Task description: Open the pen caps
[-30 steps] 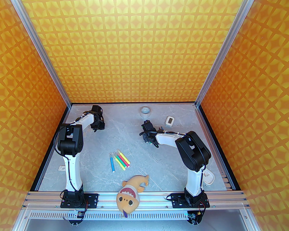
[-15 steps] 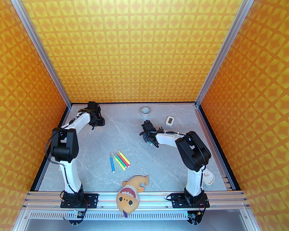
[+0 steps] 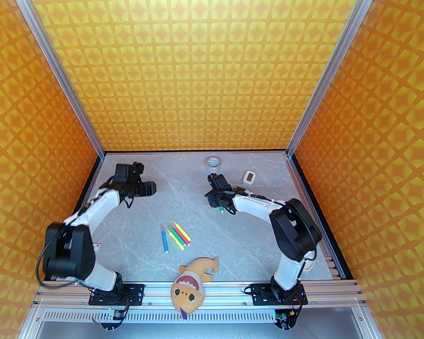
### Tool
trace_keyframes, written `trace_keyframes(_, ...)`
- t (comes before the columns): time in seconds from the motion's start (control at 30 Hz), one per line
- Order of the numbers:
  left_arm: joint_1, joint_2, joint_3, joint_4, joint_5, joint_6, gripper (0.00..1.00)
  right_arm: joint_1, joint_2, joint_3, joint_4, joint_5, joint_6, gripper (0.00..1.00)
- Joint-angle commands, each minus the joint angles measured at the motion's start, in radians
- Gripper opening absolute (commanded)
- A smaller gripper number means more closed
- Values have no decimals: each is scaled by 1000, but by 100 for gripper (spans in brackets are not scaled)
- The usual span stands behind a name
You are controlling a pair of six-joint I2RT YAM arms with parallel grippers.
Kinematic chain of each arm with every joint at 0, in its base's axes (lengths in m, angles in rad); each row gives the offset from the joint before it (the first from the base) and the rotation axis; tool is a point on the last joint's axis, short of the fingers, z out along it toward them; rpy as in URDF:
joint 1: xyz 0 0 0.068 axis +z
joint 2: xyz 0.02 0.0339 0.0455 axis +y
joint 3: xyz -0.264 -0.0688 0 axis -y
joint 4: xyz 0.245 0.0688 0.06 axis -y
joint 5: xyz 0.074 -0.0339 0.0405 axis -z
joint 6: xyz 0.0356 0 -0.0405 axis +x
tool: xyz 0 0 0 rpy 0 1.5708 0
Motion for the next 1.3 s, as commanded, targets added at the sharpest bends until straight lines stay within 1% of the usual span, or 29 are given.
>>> trace_keyframes(0.0,4,-100,-102,156,39,10,78,34,-35,32,-92,-88,-73,43)
trace_keyframes(0.1,4,-181,-208,246,65,-3,82,60,-32,63,-151,-175,-98,46)
trace_keyframes(0.23,5,-245,-303,314,82,-11,84,106,-8,117,-221,-301,-131,48)
trace_keyframes(0.4,4,-282,-369,356,97,-14,84,157,63,204,-317,-368,-161,48)
trace_keyframes(0.67,4,-358,-438,399,118,-34,86,218,186,322,-420,-359,-163,48)
trace_keyframes(0.83,4,-408,-468,418,118,-49,87,260,233,363,-446,-322,-154,48)
trace_keyframes(0.87,4,-413,-472,420,118,-50,87,267,244,372,-453,-311,-152,46)
trace_keyframes(1.0,4,-432,-473,413,117,-48,87,281,279,396,-474,-293,-151,43)
trace_keyframes(1.27,4,-462,-483,400,117,-43,88,295,305,406,-482,-259,-138,43)
